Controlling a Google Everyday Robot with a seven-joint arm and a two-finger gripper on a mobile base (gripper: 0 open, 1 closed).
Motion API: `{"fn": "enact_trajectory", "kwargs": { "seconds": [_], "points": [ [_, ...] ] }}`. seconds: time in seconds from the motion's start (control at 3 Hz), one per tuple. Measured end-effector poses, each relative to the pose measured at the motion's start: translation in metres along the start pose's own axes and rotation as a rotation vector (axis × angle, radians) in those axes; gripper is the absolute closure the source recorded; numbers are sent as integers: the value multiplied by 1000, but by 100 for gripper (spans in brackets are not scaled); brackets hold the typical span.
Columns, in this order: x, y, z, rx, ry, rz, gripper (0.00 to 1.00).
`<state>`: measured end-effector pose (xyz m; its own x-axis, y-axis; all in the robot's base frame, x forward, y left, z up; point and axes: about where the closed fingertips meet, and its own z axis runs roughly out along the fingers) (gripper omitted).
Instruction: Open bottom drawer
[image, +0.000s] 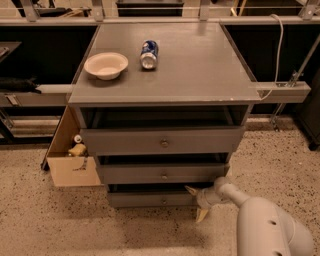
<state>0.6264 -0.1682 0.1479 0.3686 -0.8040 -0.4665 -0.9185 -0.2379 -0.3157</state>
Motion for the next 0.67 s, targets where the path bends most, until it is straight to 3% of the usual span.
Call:
{"fn": "enact_trajectory", "kwargs": {
  "seconds": [0.33,0.67],
  "points": [
    [6,-2,9,-7,13,-8,15],
    [5,-4,6,-3,17,-13,39]
  ]
}}
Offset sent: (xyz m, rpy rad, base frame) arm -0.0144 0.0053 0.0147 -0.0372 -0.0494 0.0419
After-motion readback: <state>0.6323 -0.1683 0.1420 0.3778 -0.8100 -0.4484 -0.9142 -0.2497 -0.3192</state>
